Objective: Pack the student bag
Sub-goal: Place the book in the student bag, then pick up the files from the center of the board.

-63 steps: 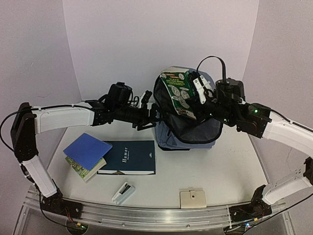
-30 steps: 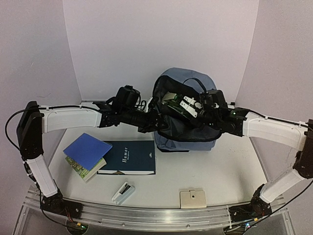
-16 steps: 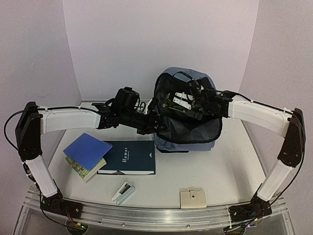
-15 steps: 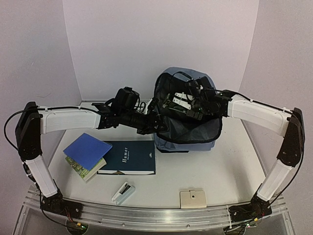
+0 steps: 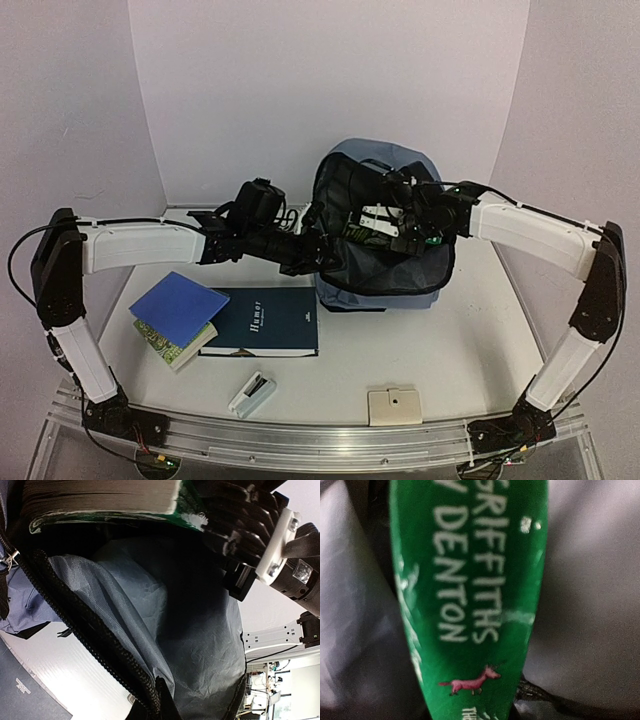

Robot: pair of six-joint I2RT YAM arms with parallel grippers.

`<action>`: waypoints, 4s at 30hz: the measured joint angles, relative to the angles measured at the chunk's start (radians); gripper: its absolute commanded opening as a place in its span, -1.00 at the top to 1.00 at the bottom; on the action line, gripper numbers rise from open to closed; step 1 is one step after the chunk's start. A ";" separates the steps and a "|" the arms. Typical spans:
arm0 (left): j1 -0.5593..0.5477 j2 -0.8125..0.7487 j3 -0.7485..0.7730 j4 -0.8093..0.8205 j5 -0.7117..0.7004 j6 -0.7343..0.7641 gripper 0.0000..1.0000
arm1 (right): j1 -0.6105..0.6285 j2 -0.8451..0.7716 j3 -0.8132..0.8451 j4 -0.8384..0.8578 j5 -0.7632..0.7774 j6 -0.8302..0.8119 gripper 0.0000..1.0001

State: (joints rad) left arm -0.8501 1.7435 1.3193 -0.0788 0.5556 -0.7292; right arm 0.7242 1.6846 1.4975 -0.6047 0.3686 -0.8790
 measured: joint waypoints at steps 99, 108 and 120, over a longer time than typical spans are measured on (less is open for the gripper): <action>0.010 -0.024 -0.205 -0.869 -1.314 0.062 0.99 | 0.714 -0.410 -0.602 0.761 0.001 1.470 -0.81; 0.008 -0.056 -0.205 -0.918 -1.370 0.048 1.00 | 0.714 -0.371 -0.567 0.771 0.009 1.447 -0.81; 0.004 -0.198 -0.203 -0.843 -1.234 0.144 1.00 | 0.713 -0.319 -0.522 0.778 0.048 1.418 -0.89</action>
State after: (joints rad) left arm -0.8462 1.5450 1.1160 -0.9213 -0.6781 -0.5852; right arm 1.4373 1.3659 0.9758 0.1736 0.4169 0.5391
